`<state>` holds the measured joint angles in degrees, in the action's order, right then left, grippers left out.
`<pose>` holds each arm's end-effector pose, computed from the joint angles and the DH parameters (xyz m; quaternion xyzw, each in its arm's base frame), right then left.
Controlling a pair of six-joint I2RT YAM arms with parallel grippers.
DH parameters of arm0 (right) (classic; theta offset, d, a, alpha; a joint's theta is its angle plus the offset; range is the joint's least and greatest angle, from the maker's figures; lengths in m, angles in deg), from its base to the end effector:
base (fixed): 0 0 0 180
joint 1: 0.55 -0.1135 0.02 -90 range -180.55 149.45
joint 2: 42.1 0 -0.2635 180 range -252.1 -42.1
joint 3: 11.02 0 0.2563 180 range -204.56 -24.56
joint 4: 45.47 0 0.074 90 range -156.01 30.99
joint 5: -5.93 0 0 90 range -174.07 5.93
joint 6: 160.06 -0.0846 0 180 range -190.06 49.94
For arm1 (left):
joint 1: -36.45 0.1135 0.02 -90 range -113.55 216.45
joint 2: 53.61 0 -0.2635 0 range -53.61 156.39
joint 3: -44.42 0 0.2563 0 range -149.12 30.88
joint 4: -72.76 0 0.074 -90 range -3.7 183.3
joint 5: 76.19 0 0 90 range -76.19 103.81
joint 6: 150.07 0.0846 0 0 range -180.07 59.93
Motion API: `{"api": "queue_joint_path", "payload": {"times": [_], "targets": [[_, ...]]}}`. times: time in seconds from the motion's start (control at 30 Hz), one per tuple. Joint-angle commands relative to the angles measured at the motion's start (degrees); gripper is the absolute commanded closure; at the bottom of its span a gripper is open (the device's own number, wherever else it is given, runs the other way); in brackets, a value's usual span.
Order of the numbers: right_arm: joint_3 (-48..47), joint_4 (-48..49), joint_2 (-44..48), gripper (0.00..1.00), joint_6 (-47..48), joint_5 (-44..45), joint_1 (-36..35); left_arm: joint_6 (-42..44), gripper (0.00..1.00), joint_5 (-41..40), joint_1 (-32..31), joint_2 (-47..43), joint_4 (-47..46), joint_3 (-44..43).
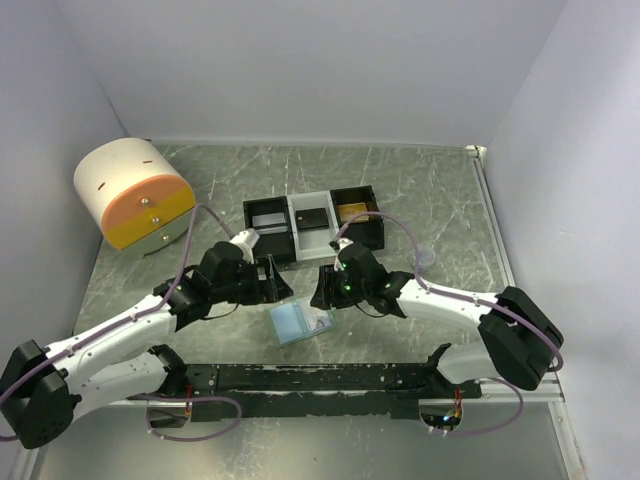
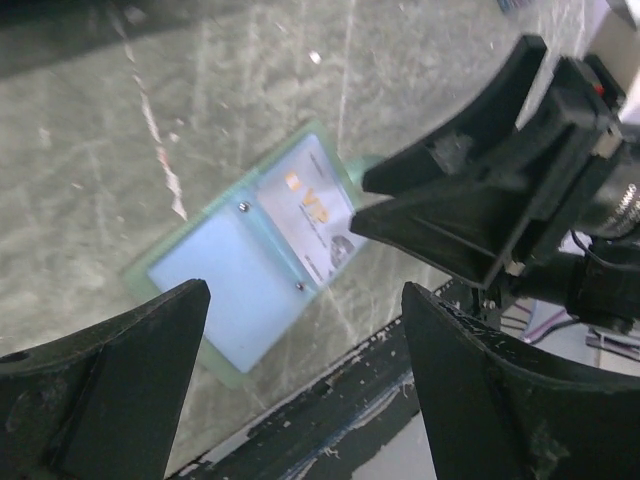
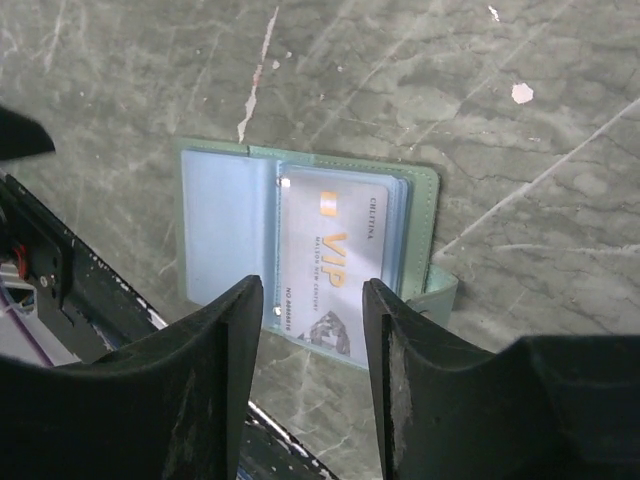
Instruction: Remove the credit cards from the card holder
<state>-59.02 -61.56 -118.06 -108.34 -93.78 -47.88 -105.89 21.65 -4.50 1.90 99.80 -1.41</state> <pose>0.1898 0.2270 0.1395 -0.1053 0.9119 0.3214 0.2324 0.1812 -0.1725 0.1932 -0.0073 0.8922 -0.3517 0.2831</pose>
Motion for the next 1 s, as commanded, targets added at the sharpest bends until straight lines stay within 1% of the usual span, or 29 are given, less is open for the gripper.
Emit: {"api": "queue_joint_path", "payload": {"times": [0.0,0.13,0.3,0.47,0.7,0.87,0.97], "targets": [[0.61,1.49,-1.7,0.56,-1.06,-0.18,-0.14,-6.62,0.12,-3.61,-5.08,1.39,-5.87,1.28],[1.14,2.41,-2.94,0.62,-1.71,-0.73,-0.16,-9.57,0.16,-5.92,-8.49,3.7,-8.65,2.22],[2.16,3.38,-4.15,0.63,-2.41,-1.43,-0.18,-11.74,0.19,-7.66,-11.41,7.3,-10.75,1.91],[3.09,3.3,-5.35,0.65,-2.64,-0.22,-0.2,-12.97,0.27,-8.1,-12.46,11.19,-11.96,1.77],[5.4,5.1,-5.85,0.7,-4.19,0.4,-0.15,-15.64,0.37,-7.94,-12.97,15.1,-18.12,3.89],[6.92,5.97,-6.36,0.72,-4.95,0.18,-0.13,-17.94,0.45,-7.18,-13.36,18.06,-22.69,6.0],[7.32,6.06,-6.43,0.73,-5.13,0.09,-0.14,-19.23,0.48,-7.9,-13.91,18.9,-24.04,7.11]]}}
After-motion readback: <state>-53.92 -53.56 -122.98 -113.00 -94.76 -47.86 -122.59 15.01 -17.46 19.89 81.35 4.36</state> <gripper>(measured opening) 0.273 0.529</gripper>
